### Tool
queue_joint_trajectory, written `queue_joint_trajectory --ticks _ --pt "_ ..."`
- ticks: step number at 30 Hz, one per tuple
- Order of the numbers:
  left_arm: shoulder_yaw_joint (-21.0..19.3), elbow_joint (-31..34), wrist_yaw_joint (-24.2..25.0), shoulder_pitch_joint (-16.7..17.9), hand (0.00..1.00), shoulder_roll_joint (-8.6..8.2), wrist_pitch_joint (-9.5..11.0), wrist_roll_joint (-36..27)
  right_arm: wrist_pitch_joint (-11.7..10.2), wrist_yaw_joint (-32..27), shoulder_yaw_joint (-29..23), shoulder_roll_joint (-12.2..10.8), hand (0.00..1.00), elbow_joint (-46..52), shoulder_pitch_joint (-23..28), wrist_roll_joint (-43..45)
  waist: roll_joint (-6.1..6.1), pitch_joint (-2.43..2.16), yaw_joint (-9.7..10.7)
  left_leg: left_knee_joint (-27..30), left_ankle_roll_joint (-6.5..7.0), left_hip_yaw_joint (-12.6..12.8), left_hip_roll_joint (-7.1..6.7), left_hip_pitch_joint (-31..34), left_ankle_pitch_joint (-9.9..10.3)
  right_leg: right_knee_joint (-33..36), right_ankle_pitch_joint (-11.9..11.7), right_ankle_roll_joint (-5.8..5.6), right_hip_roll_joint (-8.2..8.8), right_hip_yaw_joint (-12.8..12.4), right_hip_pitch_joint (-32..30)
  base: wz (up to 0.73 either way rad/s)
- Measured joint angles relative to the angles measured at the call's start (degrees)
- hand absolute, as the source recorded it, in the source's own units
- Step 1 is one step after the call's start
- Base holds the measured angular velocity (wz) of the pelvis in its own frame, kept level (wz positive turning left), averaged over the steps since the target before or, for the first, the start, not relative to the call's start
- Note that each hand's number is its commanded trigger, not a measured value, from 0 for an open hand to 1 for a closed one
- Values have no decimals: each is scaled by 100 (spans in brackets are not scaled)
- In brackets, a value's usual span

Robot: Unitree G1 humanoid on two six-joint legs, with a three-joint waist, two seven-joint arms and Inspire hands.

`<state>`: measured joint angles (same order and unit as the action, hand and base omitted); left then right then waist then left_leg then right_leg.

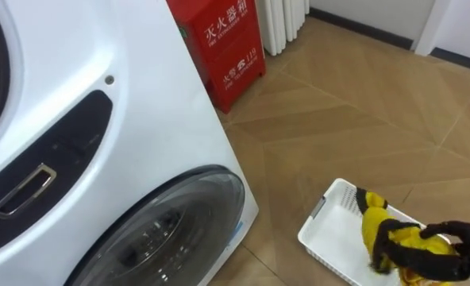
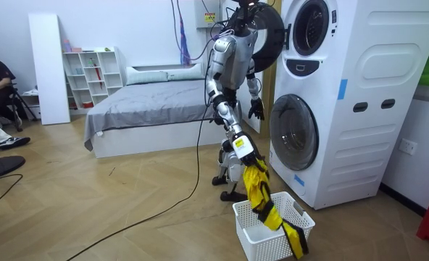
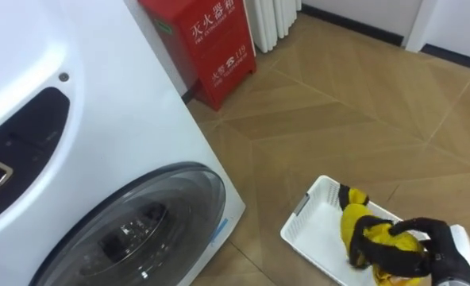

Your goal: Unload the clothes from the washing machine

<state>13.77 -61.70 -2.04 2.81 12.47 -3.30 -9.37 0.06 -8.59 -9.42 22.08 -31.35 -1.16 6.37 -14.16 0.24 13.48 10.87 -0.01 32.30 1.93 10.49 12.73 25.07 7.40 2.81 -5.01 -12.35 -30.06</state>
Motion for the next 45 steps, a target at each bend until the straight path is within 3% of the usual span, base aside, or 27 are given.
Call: queue_joint_trajectory --ticks 14,26,35,38,41,42,45 --pt "0 -6 1 58 0 0 1 -1 -28 121 115 21 0 12 -8 16 7 3 8 -5 0 -24 7 -6 0 -13 7 7 0 24 22 0" --pt "-8 -6 1 107 0 0 7 1 -29 119 101 23 0 11 -4 23 86 44 13 -5 0 -70 6 -47 0 -5 20 11 1 34 69 0" --pt "-37 -9 1 214 0 2 85 2 -28 133 108 24 0 23 9 18 189 34 0 9 -1 -160 16 -213 0 -29 106 26 57 206 307 9" --pt "-87 74 24 342 0 3 81 11 -17 316 119 25 0 23 21 0 198 32 4 11 -1 -313 16 -267 0 -52 137 36 97 331 419 20" --pt "-218 235 52 441 0 0 79 60 -2 473 140 16 0 -3 164 -25 274 34 -131 -17 -10 -510 46 -452 -6 -171 154 60 115 481 713 31" --pt "-229 245 52 449 0 0 85 57 -17 546 146 11 0 -100 273 -53 360 57 -180 -25 -21 -627 65 -543 -13 -256 163 71 136 587 892 53" --pt "-315 330 52 538 0 1 75 178 87 715 139 -66 0 -799 495 -432 565 -23 -349 -63 -72 -905 94 -811 -47 -482 191 105 199 881 1354 50"
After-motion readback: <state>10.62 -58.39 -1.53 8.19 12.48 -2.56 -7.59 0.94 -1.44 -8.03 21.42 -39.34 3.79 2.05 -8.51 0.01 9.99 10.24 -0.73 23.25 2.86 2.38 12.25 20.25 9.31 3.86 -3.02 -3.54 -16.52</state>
